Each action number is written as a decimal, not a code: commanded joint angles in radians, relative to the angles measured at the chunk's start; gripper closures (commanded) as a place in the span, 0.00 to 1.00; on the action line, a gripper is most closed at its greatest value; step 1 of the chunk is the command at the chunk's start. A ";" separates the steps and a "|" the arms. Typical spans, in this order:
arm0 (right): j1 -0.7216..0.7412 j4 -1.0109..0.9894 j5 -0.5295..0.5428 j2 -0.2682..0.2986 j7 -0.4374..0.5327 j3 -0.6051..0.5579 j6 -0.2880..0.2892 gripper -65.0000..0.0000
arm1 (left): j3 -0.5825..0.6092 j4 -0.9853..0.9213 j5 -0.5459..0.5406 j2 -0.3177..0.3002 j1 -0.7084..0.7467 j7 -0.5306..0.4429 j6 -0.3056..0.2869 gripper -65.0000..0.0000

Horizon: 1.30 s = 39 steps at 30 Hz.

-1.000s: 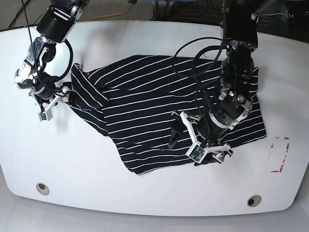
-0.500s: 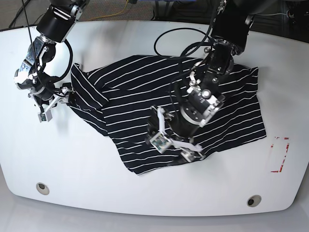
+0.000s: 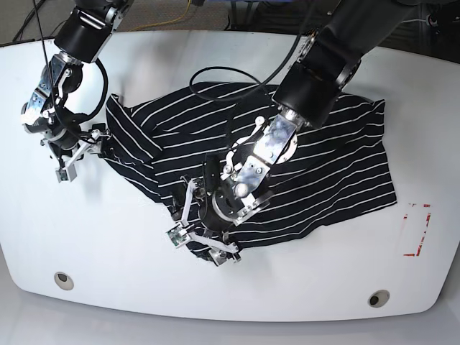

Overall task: Layout the t-shirt on the table in an organized manner, then fold the t-shirt properly
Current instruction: 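Lower the left gripper onto the shirt's middle and grasp fabric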

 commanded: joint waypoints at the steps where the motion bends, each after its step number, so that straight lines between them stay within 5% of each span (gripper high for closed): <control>1: 0.020 0.020 0.011 0.018 0.019 0.004 0.001 0.36 | -0.021 -0.094 0.003 0.002 -0.063 -0.069 0.011 0.19; 6: 0.023 0.020 0.017 0.018 0.019 0.004 0.001 0.36 | -0.024 -0.275 -0.089 0.002 -0.133 -0.195 0.018 0.19; 13: 0.021 0.020 0.016 0.018 0.020 0.009 0.001 0.36 | -0.023 -0.427 -0.318 0.002 -0.224 -0.199 0.110 0.19; 18: 0.020 0.020 0.017 0.018 0.020 0.007 0.001 0.36 | -0.003 -0.419 -0.373 0.002 -0.224 -0.185 0.195 0.19; 27: 0.018 0.020 0.019 0.018 0.019 0.005 0.001 0.36 | 0.022 -0.143 -0.370 -0.001 -0.072 -0.099 0.208 0.19; 39: 0.018 0.020 0.011 -0.008 0.019 0.002 0.001 0.36 | -0.130 0.257 -0.370 -0.188 0.164 -0.037 0.208 0.19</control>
